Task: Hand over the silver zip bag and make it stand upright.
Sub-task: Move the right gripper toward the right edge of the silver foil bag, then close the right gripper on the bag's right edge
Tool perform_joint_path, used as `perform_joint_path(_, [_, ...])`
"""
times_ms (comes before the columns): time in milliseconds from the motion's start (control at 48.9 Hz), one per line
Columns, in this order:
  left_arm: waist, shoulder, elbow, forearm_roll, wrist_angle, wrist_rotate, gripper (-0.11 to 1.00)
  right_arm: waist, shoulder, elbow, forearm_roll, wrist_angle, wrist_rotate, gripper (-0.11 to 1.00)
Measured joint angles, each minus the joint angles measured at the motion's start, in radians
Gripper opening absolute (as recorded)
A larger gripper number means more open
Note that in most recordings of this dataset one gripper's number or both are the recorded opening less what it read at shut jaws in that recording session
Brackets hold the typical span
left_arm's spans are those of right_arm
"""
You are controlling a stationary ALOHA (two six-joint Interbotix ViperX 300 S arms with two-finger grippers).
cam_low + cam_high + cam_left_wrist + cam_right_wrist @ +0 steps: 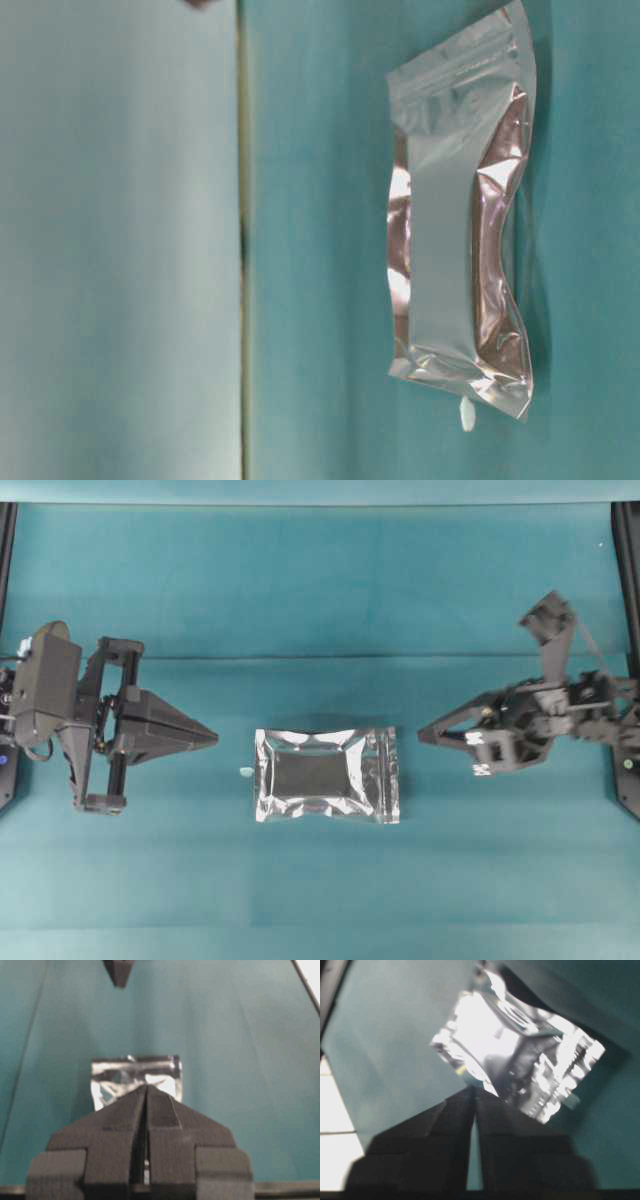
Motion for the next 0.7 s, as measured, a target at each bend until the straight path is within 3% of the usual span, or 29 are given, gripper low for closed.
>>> perform_joint_path(143, [0.002, 0.0, 0.0, 0.0, 0.0, 0.003, -0.08, 0.012, 0.074, -0.005, 0.0, 0.0, 0.06, 0.8])
perform_joint_path(245, [0.0, 0.003, 0.0, 0.0, 0.002, 0.0, -0.08, 0.023, 0.117, -0.015, 0.0, 0.0, 0.063, 0.98])
perform_joint_path(695, [0.0, 0.006, -0.002, 0.0, 0.015, -0.003, -0.08, 0.041, 0.31, -0.041, 0.005, -0.132, 0.067, 0.98])
